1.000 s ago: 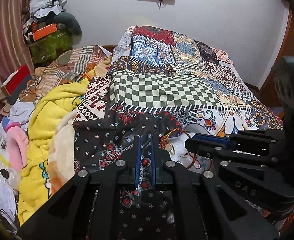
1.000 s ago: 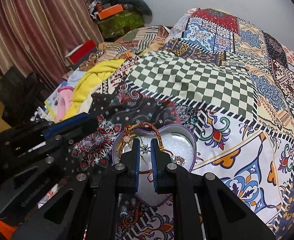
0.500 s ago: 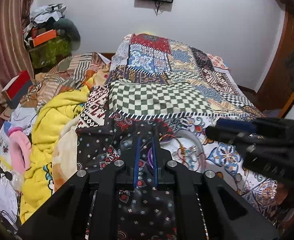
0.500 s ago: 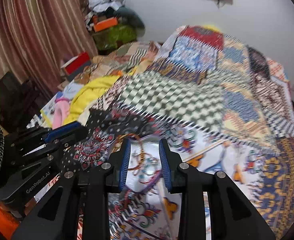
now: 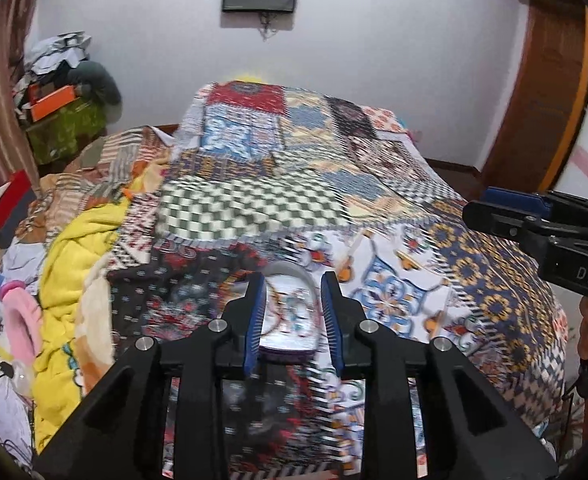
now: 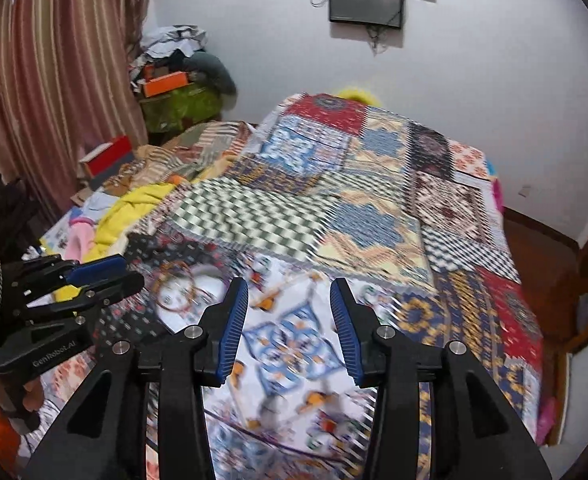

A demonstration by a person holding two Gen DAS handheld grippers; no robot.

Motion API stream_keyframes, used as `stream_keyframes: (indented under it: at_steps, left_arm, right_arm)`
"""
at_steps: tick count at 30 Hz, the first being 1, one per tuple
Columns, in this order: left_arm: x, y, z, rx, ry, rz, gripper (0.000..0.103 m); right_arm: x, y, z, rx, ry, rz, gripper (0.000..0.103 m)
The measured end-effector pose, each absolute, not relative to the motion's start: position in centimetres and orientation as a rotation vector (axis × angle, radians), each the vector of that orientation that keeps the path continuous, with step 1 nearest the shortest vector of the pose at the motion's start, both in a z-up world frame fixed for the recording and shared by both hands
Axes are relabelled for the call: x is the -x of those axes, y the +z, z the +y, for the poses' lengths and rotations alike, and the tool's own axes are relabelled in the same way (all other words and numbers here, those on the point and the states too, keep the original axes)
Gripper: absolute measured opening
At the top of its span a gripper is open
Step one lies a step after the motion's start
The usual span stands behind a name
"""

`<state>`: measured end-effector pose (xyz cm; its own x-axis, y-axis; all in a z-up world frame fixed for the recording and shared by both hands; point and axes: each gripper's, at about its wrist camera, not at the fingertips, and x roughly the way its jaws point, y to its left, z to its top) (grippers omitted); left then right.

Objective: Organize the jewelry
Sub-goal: 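Move the right tool back to the gold ring on the quilt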

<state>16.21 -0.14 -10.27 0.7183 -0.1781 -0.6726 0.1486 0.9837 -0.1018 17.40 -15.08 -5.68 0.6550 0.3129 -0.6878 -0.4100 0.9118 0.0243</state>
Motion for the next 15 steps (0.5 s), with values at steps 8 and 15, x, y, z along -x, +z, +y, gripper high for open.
stream_keyframes:
  at_steps: [8, 15]
  left_arm:
    - [-16.8, -13.2, -4.6, 0.039, -0.304, 0.864, 0.027]
    - [-17.3, -16.7, -8.7, -0.007, -0.378, 0.969, 0.028]
  right_arm:
    - [-16.0, -8.3, -19.1, 0.102, 0.339, 0.821, 0.039]
    - [-15.0, -10.8, -21.8, 0.027, 0.310, 0.895, 0.039]
